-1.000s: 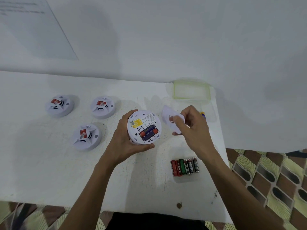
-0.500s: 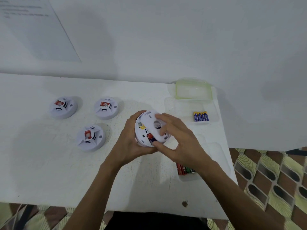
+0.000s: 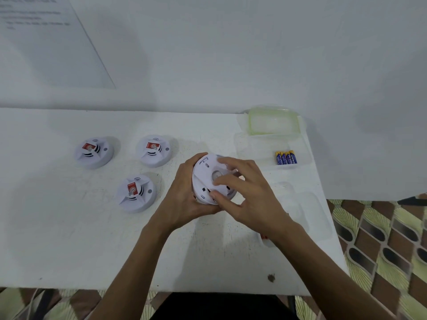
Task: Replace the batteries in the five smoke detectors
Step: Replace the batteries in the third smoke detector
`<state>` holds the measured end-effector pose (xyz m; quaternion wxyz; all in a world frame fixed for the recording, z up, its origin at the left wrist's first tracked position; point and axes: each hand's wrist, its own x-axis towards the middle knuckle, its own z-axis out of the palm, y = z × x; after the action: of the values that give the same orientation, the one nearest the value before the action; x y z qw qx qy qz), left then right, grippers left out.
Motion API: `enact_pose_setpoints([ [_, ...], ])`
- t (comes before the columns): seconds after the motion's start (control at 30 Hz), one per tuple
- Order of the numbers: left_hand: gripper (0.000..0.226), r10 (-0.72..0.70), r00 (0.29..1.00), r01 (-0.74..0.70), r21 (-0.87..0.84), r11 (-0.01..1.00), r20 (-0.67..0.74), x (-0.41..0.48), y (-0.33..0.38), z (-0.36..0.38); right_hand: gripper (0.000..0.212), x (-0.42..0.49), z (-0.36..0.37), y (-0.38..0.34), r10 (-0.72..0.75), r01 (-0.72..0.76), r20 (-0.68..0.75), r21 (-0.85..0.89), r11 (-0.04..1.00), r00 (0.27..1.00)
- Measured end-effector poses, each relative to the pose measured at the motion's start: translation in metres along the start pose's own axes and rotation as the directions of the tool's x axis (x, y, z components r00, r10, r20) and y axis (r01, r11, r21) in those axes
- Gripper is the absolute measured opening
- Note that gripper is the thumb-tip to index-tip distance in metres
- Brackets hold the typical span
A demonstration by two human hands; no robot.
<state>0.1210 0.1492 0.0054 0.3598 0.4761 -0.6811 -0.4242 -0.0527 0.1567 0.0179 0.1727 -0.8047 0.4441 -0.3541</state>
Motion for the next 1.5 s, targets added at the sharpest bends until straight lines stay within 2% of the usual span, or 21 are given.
enact_pose_setpoints([
  [0.2,0.065,0.028,0.999,-0.029,-0.026,0.999,-0.024,0.001,0.009,-0.008,0.014,0.004,0.006,-0.012,0.142,-0.142,-0.003,0.025,0.99,0.99],
  [0.33,0.08,0.042,0.999,-0.043,-0.046,0.998,-0.035,-0.002,-0.013,-0.01,0.017,0.007,0.009,-0.016,0.139,-0.139,0.04,0.008,0.99,0.989],
  [0.5,0.077,0.018,0.999,-0.019,-0.049,0.999,-0.027,0.002,-0.014,-0.013,0.016,0.011,0.011,-0.017,0.154,-0.154,0.047,0.0,0.988,0.987],
  [0.6,0.075,0.023,0.999,-0.024,-0.065,0.998,-0.023,0.003,-0.016,-0.014,0.018,0.012,0.015,-0.02,0.194,-0.194,-0.006,-0.007,0.981,0.981],
  [0.77,0.07,0.06,0.997,-0.058,0.029,0.998,-0.051,0.007,-0.013,-0.014,0.033,0.014,0.022,-0.032,0.345,-0.346,-0.039,0.003,0.938,0.938],
  [0.9,0.063,0.136,0.988,-0.13,0.084,0.988,-0.075,0.009,-0.009,-0.01,0.036,0.015,0.024,-0.04,0.424,-0.424,-0.051,0.025,0.905,0.904],
  [1.07,0.069,0.066,0.996,-0.065,0.019,0.998,-0.055,0.009,-0.012,-0.005,0.038,0.018,0.021,-0.045,0.539,-0.531,-0.052,0.12,0.839,0.841],
  [1.17,0.092,0.01,1.0,-0.01,-0.023,1.0,-0.016,0.01,-0.017,-0.003,0.038,0.019,0.019,-0.043,0.506,-0.501,-0.037,0.1,0.86,0.862],
  [1.23,0.092,-0.014,1.0,0.014,-0.031,0.999,-0.001,0.01,-0.015,-0.008,0.036,0.018,0.017,-0.037,0.467,-0.454,-0.058,0.159,0.877,0.882],
  [1.3,0.081,-0.008,0.999,0.009,0.005,1.0,-0.04,0.012,-0.011,-0.014,0.039,0.019,0.012,-0.033,0.446,-0.419,-0.044,0.272,0.866,0.894],
  [1.43,0.083,0.088,0.986,-0.067,0.144,0.987,-0.142,0.016,-0.01,-0.018,0.049,0.024,-0.002,-0.031,0.484,-0.506,0.183,0.489,0.71,0.856],
  [1.5,0.091,0.132,0.979,-0.099,0.205,0.974,-0.154,0.017,-0.008,-0.019,0.044,0.024,-0.006,-0.03,0.499,-0.528,0.222,0.558,0.64,0.838],
])
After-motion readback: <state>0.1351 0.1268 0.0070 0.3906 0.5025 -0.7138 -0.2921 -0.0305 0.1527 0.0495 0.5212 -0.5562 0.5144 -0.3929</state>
